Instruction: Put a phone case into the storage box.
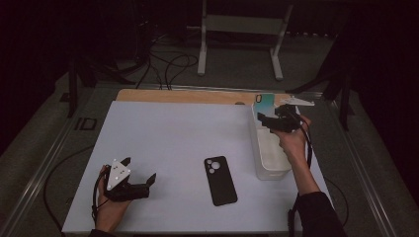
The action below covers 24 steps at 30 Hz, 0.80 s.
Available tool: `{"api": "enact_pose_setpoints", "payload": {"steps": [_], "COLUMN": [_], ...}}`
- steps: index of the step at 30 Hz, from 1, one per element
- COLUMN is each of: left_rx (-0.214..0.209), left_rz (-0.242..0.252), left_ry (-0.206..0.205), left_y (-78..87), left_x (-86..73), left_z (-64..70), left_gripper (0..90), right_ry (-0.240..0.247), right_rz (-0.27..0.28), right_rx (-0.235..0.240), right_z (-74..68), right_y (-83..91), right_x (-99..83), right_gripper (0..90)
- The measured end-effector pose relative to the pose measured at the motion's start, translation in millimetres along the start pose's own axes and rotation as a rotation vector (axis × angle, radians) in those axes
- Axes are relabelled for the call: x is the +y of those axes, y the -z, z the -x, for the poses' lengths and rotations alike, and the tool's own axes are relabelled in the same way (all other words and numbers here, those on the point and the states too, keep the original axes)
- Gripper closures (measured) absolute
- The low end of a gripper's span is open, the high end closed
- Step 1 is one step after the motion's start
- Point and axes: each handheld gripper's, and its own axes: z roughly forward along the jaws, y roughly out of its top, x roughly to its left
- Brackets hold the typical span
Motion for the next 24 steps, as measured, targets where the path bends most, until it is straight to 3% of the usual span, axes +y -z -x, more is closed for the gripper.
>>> {"api": "enact_pose_setpoints", "payload": {"steps": [2,13,24], "left_rx": [-0.001,0.001,0.001], "left_rz": [0.001,0.006,0.005], "left_ry": [-0.001,-0.001,-0.004], "left_y": [0.1,0.8,0.3], "left_x": [0.0,0.4,0.5], "left_z": [0.3,0.2,1.5], "left_gripper": [0.3,0.3,0.2], "right_ry": [0.02,0.08,0.106], "right_rz": [0.004,0.046,0.027], "right_rx": [0.017,0.098,0.172], "right_z": [-7.6,-36.2,-57.7], "right_y": [8.1,33.9,52.5], "right_x": [-4.8,-20.1,-36.9], "right_gripper": [14.2,11.7,9.7]}}
